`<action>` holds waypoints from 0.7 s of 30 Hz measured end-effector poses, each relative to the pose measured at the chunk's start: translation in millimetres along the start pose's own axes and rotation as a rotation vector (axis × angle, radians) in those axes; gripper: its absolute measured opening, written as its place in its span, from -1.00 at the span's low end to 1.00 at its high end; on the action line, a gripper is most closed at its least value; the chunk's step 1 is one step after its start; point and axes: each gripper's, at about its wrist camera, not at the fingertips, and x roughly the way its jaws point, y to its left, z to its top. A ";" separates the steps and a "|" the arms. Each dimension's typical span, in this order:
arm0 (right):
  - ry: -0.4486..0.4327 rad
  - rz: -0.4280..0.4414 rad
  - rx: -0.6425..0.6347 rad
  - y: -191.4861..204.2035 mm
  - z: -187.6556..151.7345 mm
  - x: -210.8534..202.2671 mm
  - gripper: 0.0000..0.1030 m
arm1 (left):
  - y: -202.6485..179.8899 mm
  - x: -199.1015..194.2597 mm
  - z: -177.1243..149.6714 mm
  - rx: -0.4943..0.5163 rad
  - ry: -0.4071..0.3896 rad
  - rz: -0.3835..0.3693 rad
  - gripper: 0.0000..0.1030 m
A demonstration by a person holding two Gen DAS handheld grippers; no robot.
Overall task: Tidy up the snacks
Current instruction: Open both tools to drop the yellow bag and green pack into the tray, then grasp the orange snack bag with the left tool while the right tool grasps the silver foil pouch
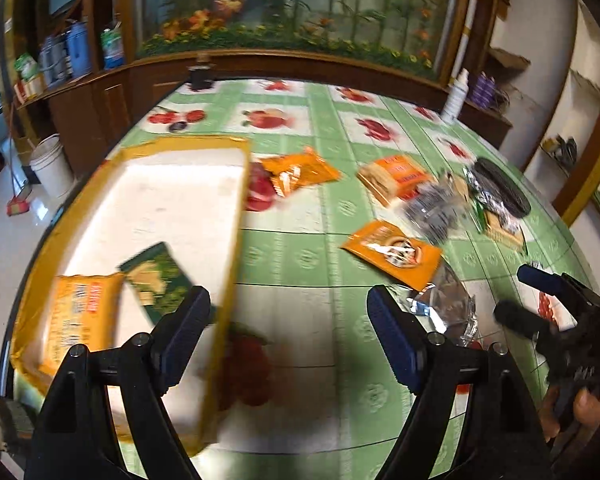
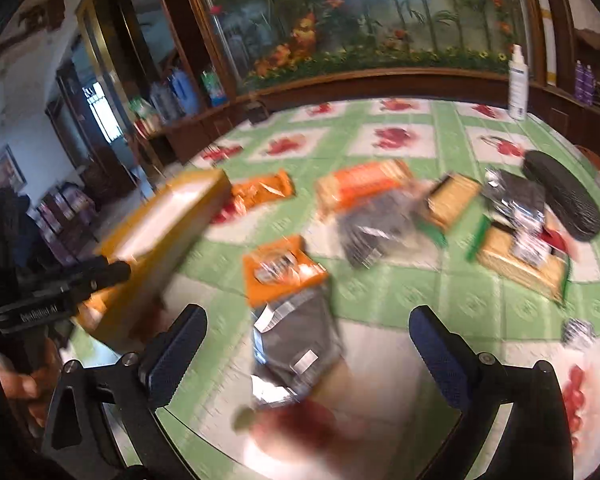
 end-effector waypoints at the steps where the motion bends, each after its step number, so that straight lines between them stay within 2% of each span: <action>1: 0.009 -0.016 -0.025 3.1 -3.3 1.2 0.98 | -6.3 5.6 1.4 0.003 0.014 0.002 0.57; 5: 0.035 -0.065 -0.137 22.4 -9.0 16.1 0.98 | -21.1 25.1 14.8 -0.029 0.069 -0.045 0.57; 8: 0.060 -0.069 -0.180 35.0 -10.5 33.3 0.98 | -28.6 40.8 27.0 -0.073 0.114 -0.087 0.57; 13: 0.103 -0.039 -0.134 28.3 -11.6 52.6 0.93 | -45.5 73.5 37.5 -0.087 0.192 -0.051 0.57; 16: 0.106 -0.008 -0.087 17.6 -9.0 53.8 0.88 | -51.1 86.6 39.1 -0.099 0.221 -0.058 0.57; 19: 0.136 0.002 -0.056 10.1 -7.8 59.3 0.68 | -57.1 95.5 39.6 -0.099 0.245 -0.055 0.57; 21: 0.132 -0.002 -0.060 9.9 -6.6 58.4 0.63 | -59.3 98.9 40.7 -0.102 0.252 -0.048 0.57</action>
